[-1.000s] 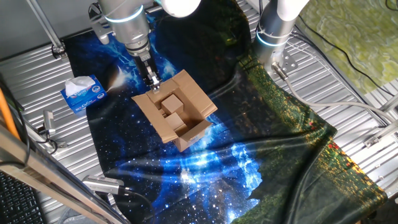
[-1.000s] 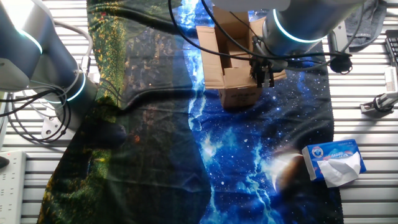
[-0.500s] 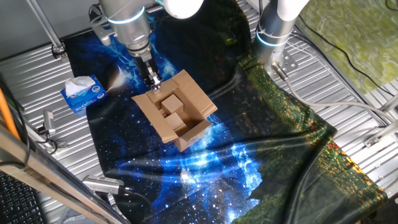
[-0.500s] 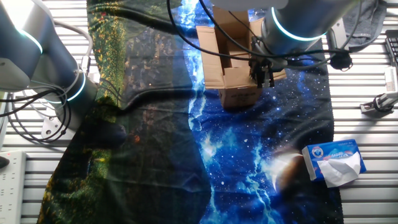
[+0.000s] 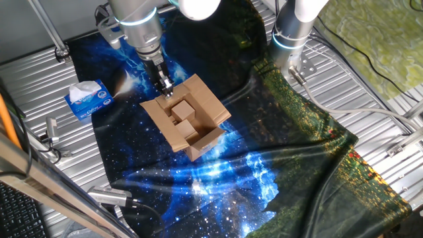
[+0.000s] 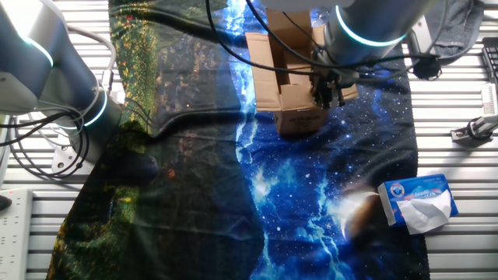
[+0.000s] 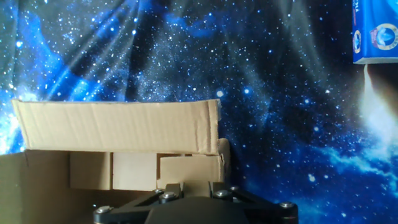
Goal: Cover the box
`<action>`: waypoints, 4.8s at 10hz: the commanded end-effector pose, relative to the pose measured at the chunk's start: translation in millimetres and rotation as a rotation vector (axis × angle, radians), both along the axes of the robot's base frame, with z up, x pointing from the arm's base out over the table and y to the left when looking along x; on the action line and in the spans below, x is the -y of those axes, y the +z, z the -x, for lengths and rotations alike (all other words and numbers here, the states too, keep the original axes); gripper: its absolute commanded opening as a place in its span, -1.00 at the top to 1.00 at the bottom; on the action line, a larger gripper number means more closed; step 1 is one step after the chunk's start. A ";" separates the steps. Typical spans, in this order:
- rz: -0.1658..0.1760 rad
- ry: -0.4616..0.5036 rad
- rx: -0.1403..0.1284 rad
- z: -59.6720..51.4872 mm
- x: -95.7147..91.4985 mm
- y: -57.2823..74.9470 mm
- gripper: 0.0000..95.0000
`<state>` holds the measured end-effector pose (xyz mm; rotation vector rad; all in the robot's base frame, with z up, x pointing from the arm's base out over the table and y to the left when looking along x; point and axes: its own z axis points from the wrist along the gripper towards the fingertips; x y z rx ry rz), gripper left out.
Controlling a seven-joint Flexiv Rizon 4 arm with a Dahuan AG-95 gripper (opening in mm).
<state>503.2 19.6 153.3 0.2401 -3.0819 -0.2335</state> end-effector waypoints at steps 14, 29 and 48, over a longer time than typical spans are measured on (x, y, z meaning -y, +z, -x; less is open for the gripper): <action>0.011 -0.003 0.040 5.0 16.8 -17.4 1.00; 0.054 0.010 0.039 5.6 15.0 -1.8 1.00; 0.067 0.071 -0.061 0.3 7.1 27.1 1.00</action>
